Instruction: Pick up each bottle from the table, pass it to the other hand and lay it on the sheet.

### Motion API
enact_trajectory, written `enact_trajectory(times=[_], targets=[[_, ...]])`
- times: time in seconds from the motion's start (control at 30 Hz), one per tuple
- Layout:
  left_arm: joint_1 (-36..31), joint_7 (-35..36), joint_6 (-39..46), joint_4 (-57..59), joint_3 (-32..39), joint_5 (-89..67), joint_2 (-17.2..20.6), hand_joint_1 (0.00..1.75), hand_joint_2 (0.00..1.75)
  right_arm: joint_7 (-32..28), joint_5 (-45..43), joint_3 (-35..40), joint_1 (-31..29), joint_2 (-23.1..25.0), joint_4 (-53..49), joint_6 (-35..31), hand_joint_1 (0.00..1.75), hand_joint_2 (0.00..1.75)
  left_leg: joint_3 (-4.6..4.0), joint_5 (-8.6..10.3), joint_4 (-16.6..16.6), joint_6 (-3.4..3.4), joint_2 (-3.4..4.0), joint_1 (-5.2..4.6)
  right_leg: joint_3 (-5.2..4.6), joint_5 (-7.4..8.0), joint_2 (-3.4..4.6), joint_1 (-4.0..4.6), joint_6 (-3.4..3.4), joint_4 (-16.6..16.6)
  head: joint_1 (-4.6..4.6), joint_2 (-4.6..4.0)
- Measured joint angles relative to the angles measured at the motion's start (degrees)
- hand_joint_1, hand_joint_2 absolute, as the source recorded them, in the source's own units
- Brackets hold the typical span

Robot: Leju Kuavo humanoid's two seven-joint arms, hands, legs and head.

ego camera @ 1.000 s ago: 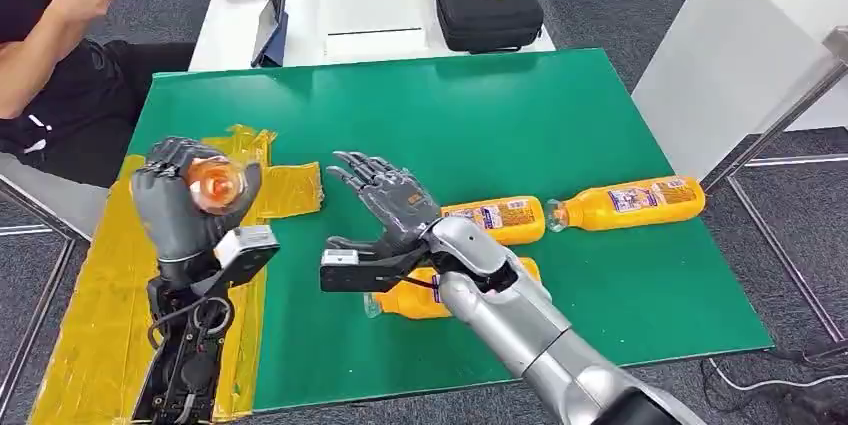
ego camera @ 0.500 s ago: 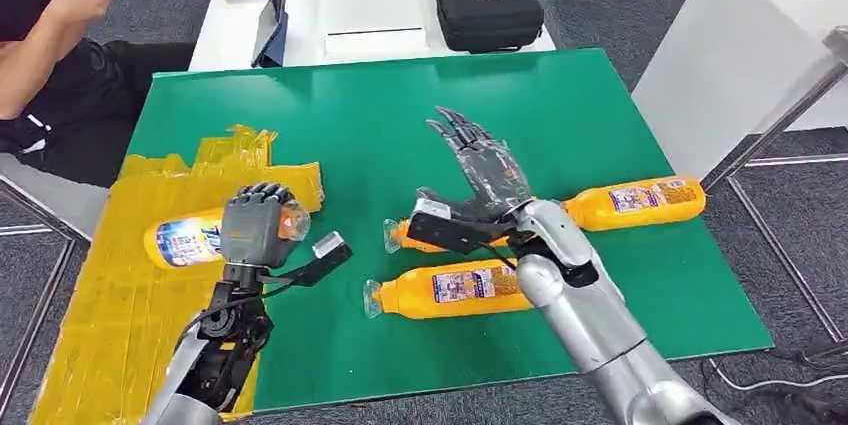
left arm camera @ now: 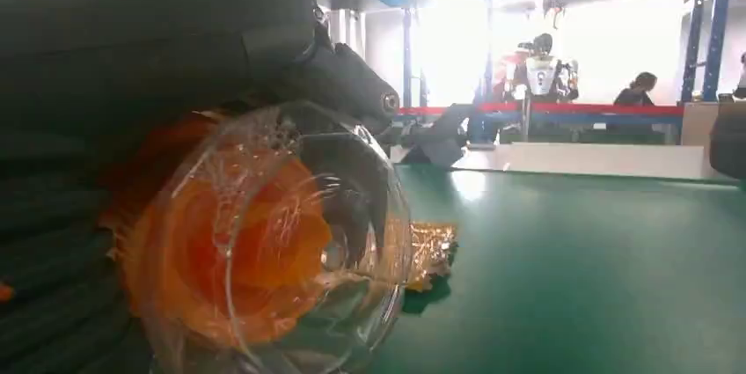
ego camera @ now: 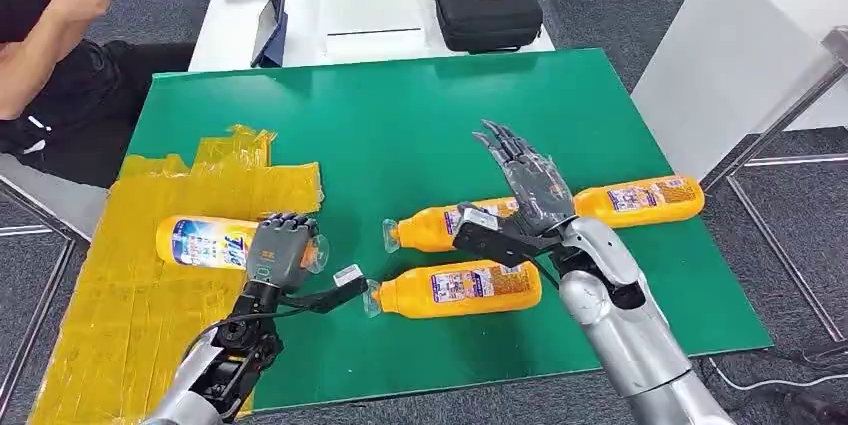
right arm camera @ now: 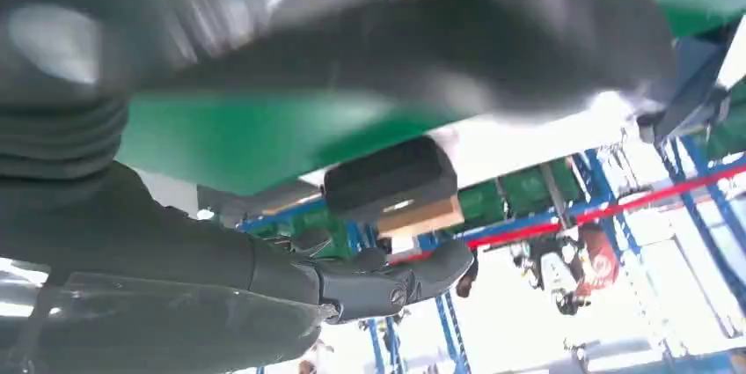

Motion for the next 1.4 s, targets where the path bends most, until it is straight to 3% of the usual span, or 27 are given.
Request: enact_trajectory(times=[0.03, 0.23, 0.43, 0.63, 0.8, 1.03, 1.4], targets=[[-0.5, -0.3, -0.6, 1.5, -0.4, 1.2, 0.0, 0.0, 0.0, 0.0, -0.1, -0.1, 1.0, -0.5, -0.8, 0.8, 0.0, 1.75, 0.03, 0.0, 0.0, 0.0, -0.04, 0.0, 0.04, 0.0, -0.03, 0.0, 0.0, 0.0, -0.02, 0.0], [-2.5, -2.9, -4.9, 5.7, -1.4, 12.9, 0.8, 0.0, 0.0, 0.4, 1.9, 1.4, 8.8, -3.7, -3.6, 5.6, 0.0, 1.75, -0.01, -0.04, 0.0, -0.02, -0.18, -0.01, 0.1, -0.03, -0.13, 0.0, 0.0, 0.0, 0.02, 0.0], [-2.2, -8.5, -8.1, 5.2, -1.3, 26.2, 2.5, 0.0, 0.0, 2.5, 4.3, 8.7, 13.8, -6.5, -4.1, 7.8, 0.0, 1.75, 0.02, -0.06, 0.0, -0.04, -0.16, 0.0, 0.07, -0.04, -0.11, 0.01, -0.01, 0.0, -0.02, 0.0], [-0.6, -18.1, -11.4, -0.9, 1.3, 43.9, 3.8, 0.0, 0.0, 2.2, 3.6, 14.4, 11.5, -8.8, -1.4, 12.3, 0.0, 1.75, 0.3, -0.07, 0.0, -0.07, -0.05, 0.0, 0.24, -0.03, 0.02, 0.01, -0.04, 0.0, -0.04, 0.0], [2.9, -22.1, -13.3, -8.7, 4.2, 56.0, 3.8, 0.0, 0.0, 3.7, 5.2, 17.7, 8.6, -9.4, 1.9, 10.8, 0.0, 1.75, 0.34, -0.03, 0.0, -0.05, 0.09, 0.01, 0.25, -0.02, 0.09, 0.02, -0.05, 0.0, 0.0, 0.0], [7.0, -22.6, -13.6, -20.4, 5.7, 60.3, 3.8, 0.0, 0.0, 6.8, 9.7, 19.3, 7.5, -10.0, 4.3, 6.0, 0.0, 1.75, 0.31, -0.04, 0.0, -0.04, -0.02, 0.0, 0.28, -0.04, 0.06, 0.0, -0.04, 0.0, -0.02, 0.0], [8.8, -22.6, -13.9, -25.3, 6.1, 61.4, 3.8, 0.0, 0.0, 9.5, 13.3, 19.6, 7.1, -10.1, 5.1, 3.5, 0.0, 1.75, 0.32, -0.02, 0.0, -0.04, -0.06, 0.0, 0.31, -0.04, 0.06, 0.01, -0.04, 0.0, -0.02, 0.0]])
